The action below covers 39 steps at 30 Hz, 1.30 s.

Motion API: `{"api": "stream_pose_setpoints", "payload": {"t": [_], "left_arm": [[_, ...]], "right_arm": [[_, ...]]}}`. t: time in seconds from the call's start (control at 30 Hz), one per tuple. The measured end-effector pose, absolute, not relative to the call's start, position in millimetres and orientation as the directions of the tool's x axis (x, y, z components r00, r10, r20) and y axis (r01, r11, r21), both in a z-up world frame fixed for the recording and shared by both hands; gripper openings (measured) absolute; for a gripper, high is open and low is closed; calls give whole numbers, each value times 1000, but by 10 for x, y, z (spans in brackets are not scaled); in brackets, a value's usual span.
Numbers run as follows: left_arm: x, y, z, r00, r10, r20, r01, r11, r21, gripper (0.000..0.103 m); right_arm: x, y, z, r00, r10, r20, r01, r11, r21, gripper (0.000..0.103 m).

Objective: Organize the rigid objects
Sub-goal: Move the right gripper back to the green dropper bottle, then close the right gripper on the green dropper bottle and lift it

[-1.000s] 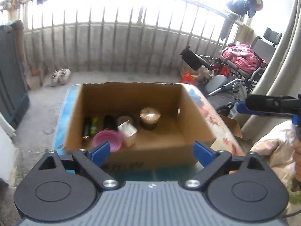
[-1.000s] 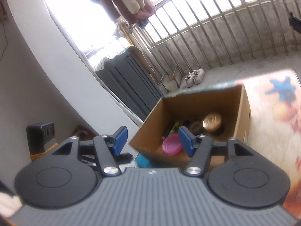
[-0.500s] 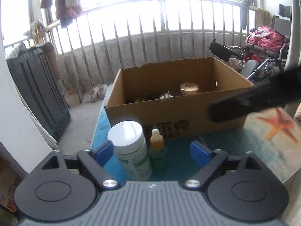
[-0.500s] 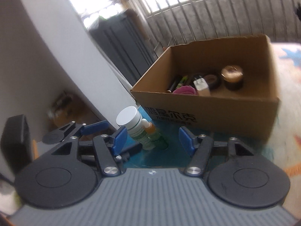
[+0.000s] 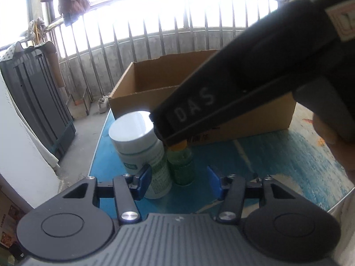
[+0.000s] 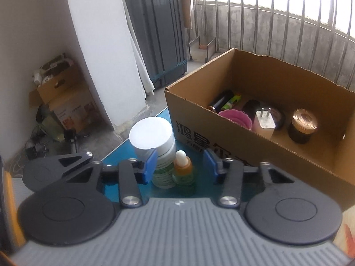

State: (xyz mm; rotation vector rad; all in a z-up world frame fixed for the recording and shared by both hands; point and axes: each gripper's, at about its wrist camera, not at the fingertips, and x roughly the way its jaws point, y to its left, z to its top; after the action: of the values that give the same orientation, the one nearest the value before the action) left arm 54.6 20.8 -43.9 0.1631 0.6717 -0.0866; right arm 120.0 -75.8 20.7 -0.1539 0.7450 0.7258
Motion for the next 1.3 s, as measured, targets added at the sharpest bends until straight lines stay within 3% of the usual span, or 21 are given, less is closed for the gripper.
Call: {"api": "stream_pose_setpoints", "payload": {"t": [0.17,0.4,1.3], "left_arm": [[532,212,-490,774,-43,-631,142,984,108,55],[536,192,-518,770,-58,-635,150,984,93,50],[533,-435,-794,743,-144,-653,322,933,160,49]], "right_arm": [[1225,-733,190,505,540,-673,-669,738,90,31],[1314,-733,103,487,551,-677,-676,729,107,10],[983,-1421,138,521,503,-689,-572,805,155,8]]}}
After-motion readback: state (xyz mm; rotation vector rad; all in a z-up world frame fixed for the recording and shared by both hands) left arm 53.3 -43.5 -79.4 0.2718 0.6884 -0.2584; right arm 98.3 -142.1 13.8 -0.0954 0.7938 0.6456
